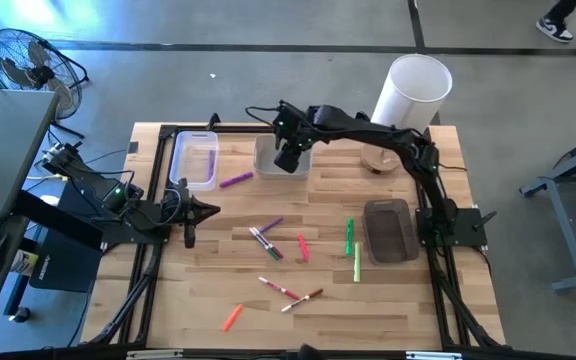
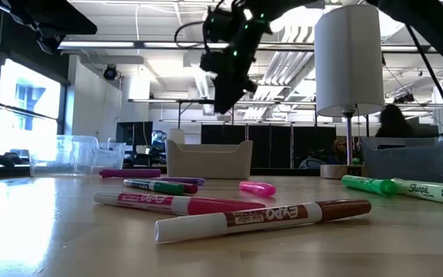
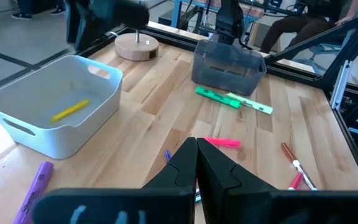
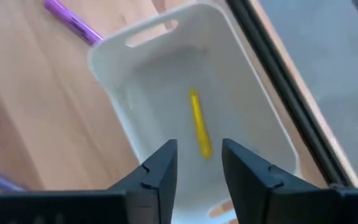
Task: Pick & Place Markers
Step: Put the purple pen into the gray bin
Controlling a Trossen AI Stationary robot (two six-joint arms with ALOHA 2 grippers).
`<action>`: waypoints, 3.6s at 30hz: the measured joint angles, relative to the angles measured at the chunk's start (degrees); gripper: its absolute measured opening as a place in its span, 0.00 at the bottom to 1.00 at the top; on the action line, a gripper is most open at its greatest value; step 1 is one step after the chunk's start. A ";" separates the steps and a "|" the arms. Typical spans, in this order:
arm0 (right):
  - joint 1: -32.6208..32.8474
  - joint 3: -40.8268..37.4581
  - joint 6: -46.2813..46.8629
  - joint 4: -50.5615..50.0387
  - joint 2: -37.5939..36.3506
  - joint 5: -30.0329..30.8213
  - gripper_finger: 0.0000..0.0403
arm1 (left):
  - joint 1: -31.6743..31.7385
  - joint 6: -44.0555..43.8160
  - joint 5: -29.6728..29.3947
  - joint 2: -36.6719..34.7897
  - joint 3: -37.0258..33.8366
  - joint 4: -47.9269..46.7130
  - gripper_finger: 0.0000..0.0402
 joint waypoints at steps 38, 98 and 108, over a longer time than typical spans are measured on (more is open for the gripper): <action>41.85 -79.73 28.87 62.83 -54.76 23.44 0.00 | 0.76 -2.81 -1.53 12.59 3.55 4.22 0.41; 41.41 -80.15 5.36 46.21 -76.43 20.44 0.00 | 32.65 -4.04 38.85 77.99 36.52 -7.02 0.08; 41.41 -80.17 5.46 46.19 -76.41 21.16 0.01 | 32.81 -0.43 38.81 77.55 42.19 -9.04 0.07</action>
